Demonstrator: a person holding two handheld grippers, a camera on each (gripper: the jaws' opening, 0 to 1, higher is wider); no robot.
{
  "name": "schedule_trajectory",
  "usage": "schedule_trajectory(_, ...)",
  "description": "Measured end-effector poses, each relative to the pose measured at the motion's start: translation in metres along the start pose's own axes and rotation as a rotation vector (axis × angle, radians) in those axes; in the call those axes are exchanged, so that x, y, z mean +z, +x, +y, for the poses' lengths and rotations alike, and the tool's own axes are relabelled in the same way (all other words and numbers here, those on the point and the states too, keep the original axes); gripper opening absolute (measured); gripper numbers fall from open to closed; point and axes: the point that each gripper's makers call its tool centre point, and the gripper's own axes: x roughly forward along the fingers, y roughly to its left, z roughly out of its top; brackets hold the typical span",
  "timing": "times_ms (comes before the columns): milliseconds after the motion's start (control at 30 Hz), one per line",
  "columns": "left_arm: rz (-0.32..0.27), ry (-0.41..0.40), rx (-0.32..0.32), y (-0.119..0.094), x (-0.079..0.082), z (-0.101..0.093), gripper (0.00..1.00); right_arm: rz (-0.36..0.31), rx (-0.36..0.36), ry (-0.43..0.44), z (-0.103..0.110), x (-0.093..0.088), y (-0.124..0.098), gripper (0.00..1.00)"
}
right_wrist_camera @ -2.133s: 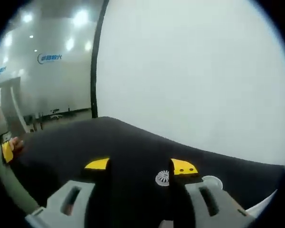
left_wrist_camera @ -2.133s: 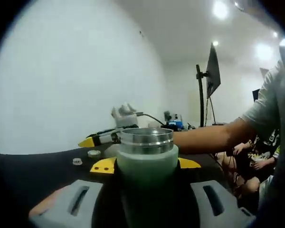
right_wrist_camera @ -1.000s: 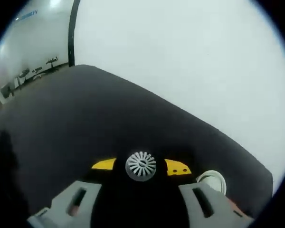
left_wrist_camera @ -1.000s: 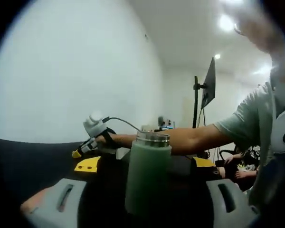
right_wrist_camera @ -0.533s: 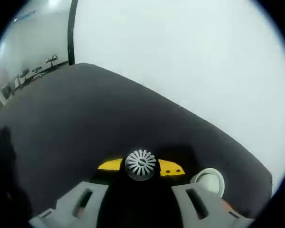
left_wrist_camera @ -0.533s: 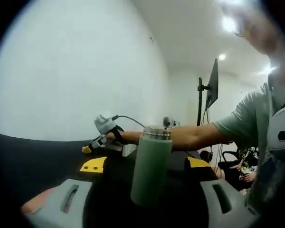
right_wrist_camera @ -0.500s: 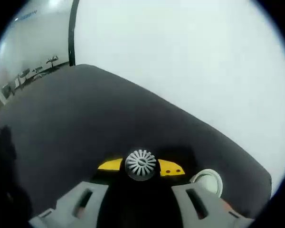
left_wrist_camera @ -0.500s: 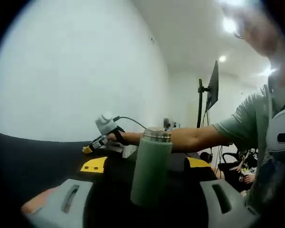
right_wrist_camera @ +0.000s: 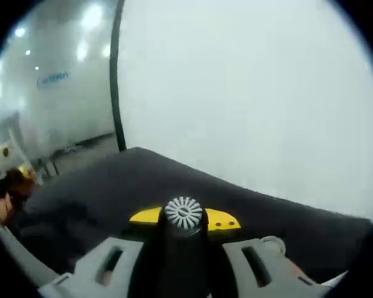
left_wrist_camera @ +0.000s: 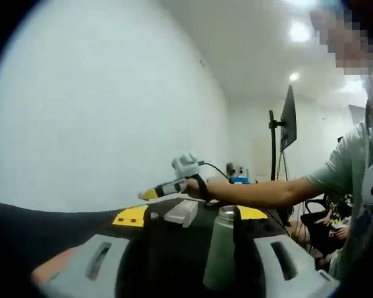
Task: Assemble the cup parts correctly, then place the assembled cup into the box.
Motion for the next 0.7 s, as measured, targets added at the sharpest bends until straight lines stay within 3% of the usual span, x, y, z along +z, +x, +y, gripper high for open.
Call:
schedule_trajectory(167,0.021,0.024,0.012,0.013,-0.006,-0.001,0.45,-0.103,0.148,0.361,0.017,0.012,-0.02,0.21)
schedule_trajectory(300,0.013,0.027,0.024,0.016,-0.001,0.0,0.39,-0.183,0.263,0.574,0.022,0.028,-0.038,0.21)
schedule_trajectory(433,0.019,0.077,0.05,0.023,0.006,0.001,0.34,-0.23,0.339,0.702,0.028,0.039,-0.057,0.21)
schedule_trajectory(567,0.022,0.131,0.062,0.038,0.016,-0.003,0.31,-0.251,0.432,0.819,0.051,0.046,-0.079,0.21)
schedule_trajectory(633,0.019,0.177,0.081,0.044,0.023,-0.002,0.3,-0.238,0.466,0.87,0.063,0.045,-0.089,0.21)
schedule_trajectory(700,0.022,0.174,0.075,0.053,0.024,-0.009,0.3,-0.212,0.476,0.944,0.072,0.041,-0.096,0.21)
